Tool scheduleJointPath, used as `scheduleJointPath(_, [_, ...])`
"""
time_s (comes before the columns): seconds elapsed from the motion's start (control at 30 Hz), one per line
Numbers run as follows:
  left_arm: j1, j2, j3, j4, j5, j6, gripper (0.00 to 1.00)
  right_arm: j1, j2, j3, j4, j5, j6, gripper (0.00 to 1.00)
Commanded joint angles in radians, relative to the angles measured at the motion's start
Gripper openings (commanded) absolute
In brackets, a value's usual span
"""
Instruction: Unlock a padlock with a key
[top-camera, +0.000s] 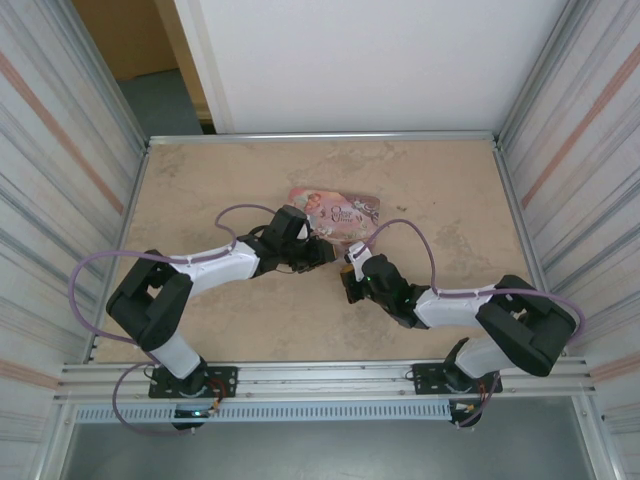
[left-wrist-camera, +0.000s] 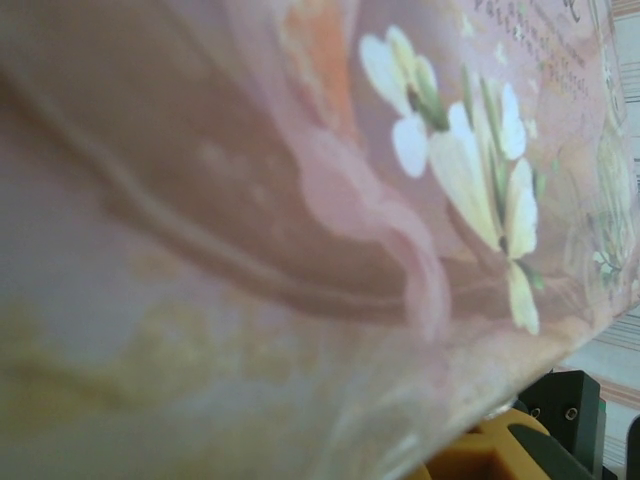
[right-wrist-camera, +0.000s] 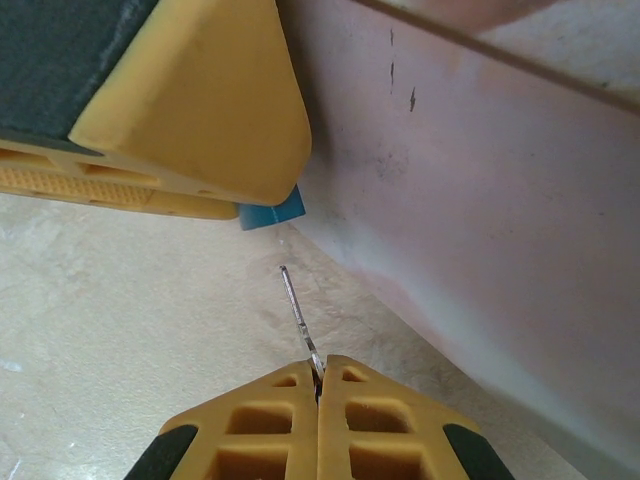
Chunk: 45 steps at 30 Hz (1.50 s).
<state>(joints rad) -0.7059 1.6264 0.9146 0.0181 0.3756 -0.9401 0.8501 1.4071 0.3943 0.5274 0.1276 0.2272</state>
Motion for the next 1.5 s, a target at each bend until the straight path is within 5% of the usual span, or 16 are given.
scheduleJointPath(0.0, [0.005, -0.051, 0.038, 0.023, 0.040, -0.011, 0.06, -0.005, 0.009, 0.006, 0.046, -0.003, 0.020, 0.00])
scheduleJointPath(1.47, [-0.003, -0.051, 0.037, 0.046, 0.066, -0.026, 0.06, -0.034, -0.042, -0.007, 0.129, -0.045, 0.042, 0.00])
